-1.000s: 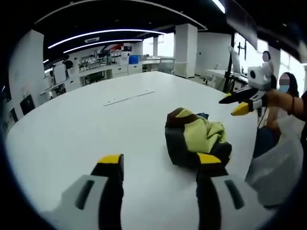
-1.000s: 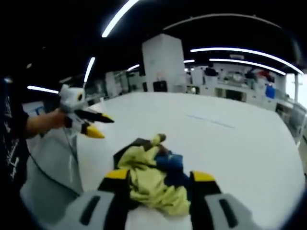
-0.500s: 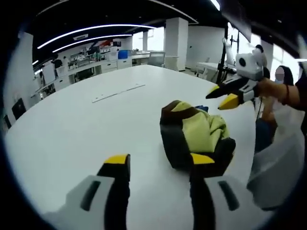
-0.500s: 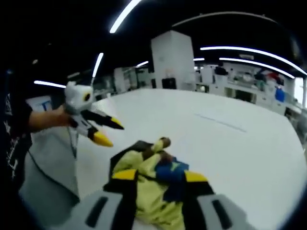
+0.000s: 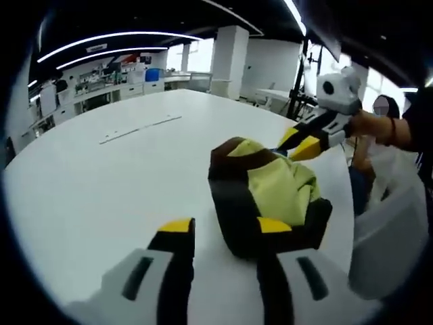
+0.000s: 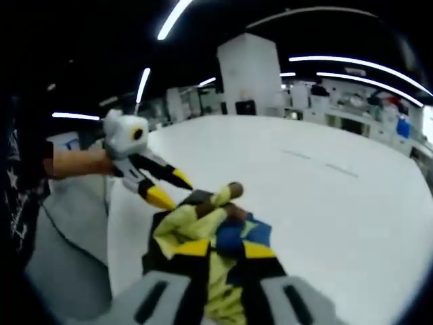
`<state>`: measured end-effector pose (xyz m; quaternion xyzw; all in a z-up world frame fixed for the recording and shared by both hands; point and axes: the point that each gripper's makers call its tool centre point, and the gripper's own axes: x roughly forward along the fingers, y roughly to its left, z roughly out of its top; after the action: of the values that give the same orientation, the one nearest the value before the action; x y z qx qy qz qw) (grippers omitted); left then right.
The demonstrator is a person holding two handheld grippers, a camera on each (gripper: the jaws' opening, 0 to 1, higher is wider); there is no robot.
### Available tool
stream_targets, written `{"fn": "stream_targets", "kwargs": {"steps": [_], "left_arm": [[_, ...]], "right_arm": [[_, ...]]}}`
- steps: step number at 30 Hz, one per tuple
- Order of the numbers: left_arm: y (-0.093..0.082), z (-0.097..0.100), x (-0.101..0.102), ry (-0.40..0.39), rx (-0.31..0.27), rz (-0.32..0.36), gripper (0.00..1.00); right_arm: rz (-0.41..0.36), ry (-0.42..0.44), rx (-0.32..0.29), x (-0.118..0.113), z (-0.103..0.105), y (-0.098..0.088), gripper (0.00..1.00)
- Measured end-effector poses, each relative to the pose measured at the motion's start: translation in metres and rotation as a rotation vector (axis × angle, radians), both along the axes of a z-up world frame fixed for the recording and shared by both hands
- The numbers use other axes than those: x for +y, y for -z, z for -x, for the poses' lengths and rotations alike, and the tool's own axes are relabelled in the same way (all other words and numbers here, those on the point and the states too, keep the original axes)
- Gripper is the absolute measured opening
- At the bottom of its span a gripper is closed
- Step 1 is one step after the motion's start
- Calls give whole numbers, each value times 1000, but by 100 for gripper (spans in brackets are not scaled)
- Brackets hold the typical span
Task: Fold the garment on the visible template until the final outline fits inside the template.
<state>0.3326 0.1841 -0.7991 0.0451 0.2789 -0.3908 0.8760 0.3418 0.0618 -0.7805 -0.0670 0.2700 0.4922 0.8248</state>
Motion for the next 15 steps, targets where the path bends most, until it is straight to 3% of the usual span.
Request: {"fn": "stream_targets", "kwargs": {"steps": [7,11,15], "left_arm": [[8,3,-11,65,48,22,23],[13,4,-16,71,99,59,16],[14,4,-18,59,110,67,12]], "right_arm": [[-9,-5,28,1,2,2,0],[-1,-12,41,3,5,6,0],[12,-16,46,3,7,10,0]]}}
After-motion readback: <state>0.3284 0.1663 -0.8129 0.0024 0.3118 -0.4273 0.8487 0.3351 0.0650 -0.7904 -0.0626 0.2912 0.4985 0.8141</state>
